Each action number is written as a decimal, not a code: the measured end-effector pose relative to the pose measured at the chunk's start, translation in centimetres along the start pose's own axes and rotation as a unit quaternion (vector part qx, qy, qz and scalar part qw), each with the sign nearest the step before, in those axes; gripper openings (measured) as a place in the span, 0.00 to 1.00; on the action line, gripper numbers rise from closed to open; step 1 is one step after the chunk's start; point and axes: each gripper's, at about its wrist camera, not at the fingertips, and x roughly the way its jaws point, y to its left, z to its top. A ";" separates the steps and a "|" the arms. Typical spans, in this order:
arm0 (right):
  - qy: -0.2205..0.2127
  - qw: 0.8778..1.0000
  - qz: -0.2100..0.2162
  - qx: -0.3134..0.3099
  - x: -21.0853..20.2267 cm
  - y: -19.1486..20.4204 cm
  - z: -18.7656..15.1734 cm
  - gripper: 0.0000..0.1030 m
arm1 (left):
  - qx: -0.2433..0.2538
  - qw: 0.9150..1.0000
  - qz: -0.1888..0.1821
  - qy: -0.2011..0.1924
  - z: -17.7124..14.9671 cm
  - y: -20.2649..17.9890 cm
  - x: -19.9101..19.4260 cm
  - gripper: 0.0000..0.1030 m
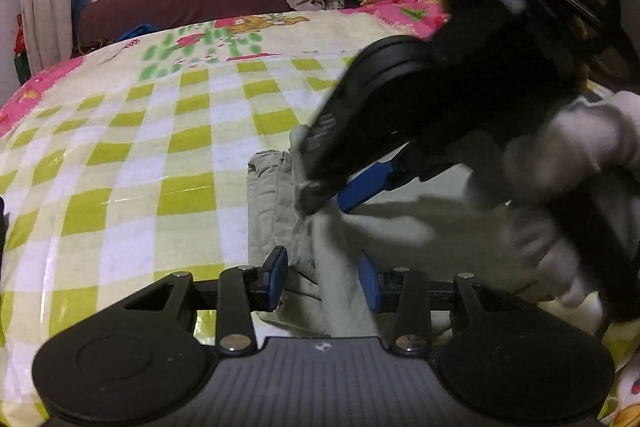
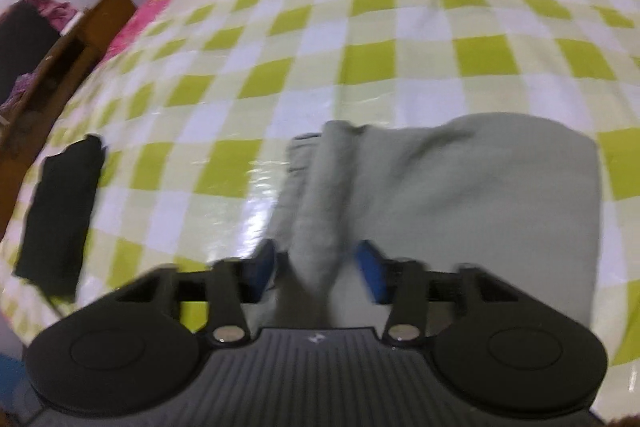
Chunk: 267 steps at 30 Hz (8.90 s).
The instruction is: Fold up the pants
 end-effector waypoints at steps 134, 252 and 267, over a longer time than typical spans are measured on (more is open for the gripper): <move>-0.036 0.996 0.004 0.087 -2.3 -8.5 -4.0 0.31 | -0.067 0.991 0.096 0.058 0.4 2.2 5.3 0.53; -0.115 0.992 0.001 -0.043 -5.7 -2.9 -13.2 0.48 | -0.002 0.984 0.172 0.050 -1.7 -1.9 0.0 0.95; -0.107 0.993 -0.007 -0.041 -5.3 -3.0 -13.2 0.49 | -0.042 0.980 0.183 0.069 -1.4 -1.3 0.3 1.00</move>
